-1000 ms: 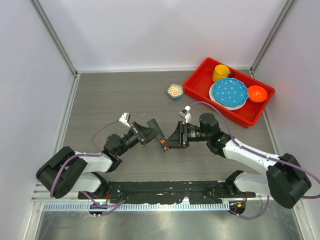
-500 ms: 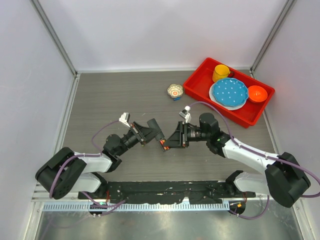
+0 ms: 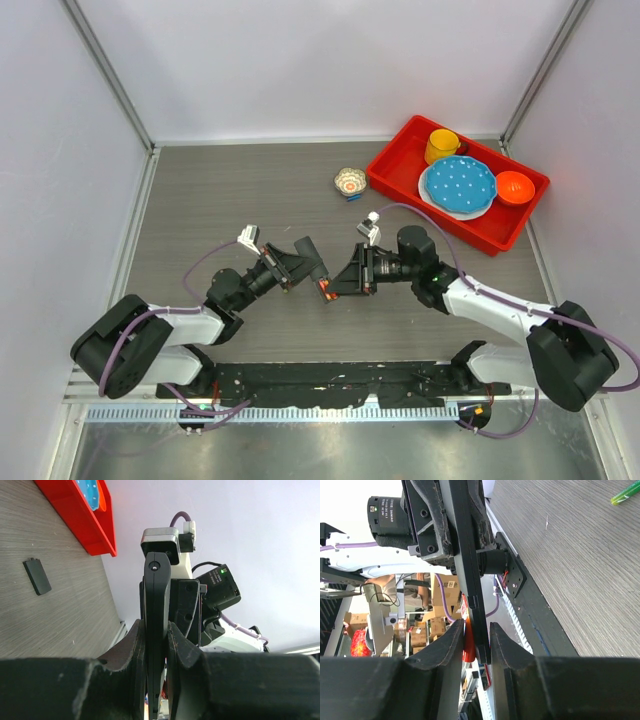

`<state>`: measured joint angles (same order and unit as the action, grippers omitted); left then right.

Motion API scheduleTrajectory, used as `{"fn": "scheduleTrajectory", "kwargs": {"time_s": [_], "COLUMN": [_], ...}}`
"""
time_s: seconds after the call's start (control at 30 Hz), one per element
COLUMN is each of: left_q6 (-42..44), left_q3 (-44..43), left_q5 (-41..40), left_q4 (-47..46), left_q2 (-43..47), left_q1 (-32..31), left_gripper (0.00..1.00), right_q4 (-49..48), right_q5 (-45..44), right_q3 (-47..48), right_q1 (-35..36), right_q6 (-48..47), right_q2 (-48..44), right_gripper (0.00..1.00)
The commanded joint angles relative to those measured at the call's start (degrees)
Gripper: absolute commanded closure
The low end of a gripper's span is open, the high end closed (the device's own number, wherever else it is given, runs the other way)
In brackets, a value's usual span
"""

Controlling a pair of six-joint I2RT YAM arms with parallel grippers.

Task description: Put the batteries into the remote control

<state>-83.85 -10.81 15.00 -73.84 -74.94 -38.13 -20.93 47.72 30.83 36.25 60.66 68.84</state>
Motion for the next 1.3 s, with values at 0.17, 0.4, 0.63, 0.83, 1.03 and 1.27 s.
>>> {"fn": "scheduleTrajectory", "kwargs": {"time_s": [0.17,0.4,0.63,0.83,1.03,1.27], "left_q6": [-0.52,-0.26,0.18,0.36,0.27,0.27], "left_q3": [-0.44,-0.18,0.17,0.09,-0.44,-0.79], "left_q5": [0.64,0.03,-0.33,-0.41,-0.24,-0.15], "left_q4": [-14.75,-14.75,-14.75,-14.75,-14.75,-14.75], "left_q2": [1.11,0.49,-0.12,-1.09,-1.62,-2.05], "left_q1": [-0.28,-0.98,-1.07,-0.98,-1.07,-1.07], "left_gripper": [1.0,1.0,1.0,1.0,1.0,1.0], "right_q4": [-2.89,-2.45,-1.92,-0.96,0.98,5.53], "right_q5": [-1.41,-3.25,-2.9,-2.72,-1.85,-1.84], "right_q3": [0.2,1.07,1.51,2.3,3.1,4.24], "right_q1": [-0.21,-0.21,-0.21,-0.21,-0.21,-0.21], "right_q6": [1.39,1.48,1.39,0.95,-0.81,-3.44], "right_q2": [1.39,2.09,2.0,1.47,2.09,3.14], "right_gripper": [0.82,0.86,0.7,0.57,0.55,0.57]}}
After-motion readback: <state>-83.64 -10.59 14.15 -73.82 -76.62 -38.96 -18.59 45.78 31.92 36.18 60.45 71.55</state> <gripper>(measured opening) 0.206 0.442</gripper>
